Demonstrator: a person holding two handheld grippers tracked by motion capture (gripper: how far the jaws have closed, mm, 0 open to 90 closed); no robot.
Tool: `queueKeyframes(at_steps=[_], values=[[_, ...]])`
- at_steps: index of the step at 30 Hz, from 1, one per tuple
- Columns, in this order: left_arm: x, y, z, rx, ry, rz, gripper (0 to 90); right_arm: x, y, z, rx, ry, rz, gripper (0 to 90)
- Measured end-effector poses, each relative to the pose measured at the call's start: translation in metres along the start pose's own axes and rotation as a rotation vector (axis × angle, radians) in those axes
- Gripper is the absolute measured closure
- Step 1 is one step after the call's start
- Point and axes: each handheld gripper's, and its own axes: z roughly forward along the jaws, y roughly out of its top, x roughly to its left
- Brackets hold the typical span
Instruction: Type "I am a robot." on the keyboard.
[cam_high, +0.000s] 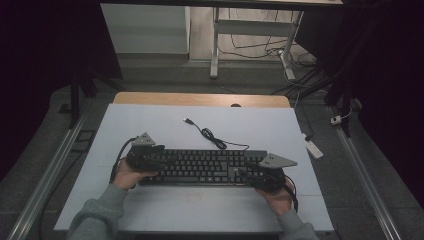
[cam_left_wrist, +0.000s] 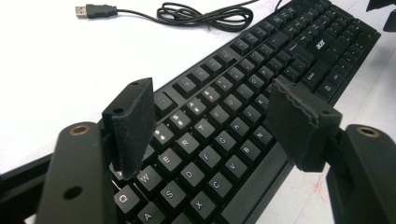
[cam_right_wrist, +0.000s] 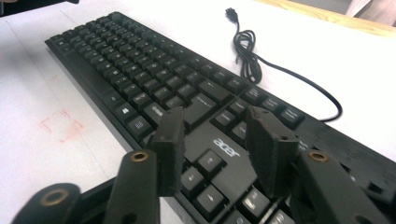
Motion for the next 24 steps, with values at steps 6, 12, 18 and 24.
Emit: queueKeyframes(at_steps=[6, 12, 18, 24], values=[[0.0, 0.0, 0.0, 0.002, 0.002, 0.0, 32.4, 0.006, 0.007, 0.008, 0.013, 0.029, -0.016, 76.7], [0.0, 0.0, 0.0, 0.005, 0.002, 0.0, 32.2, 0.013, 0.015, 0.017, 0.028, 0.065, -0.05, 89.2], [0.0, 0.0, 0.0, 0.003, 0.002, 0.0, 32.0, 0.018, 0.022, 0.027, 0.023, 0.076, -0.06, 89.4], [0.0, 0.0, 0.0, 0.003, 0.003, 0.0, 31.9, 0.021, 0.028, 0.039, 0.018, 0.084, -0.059, 89.3]])
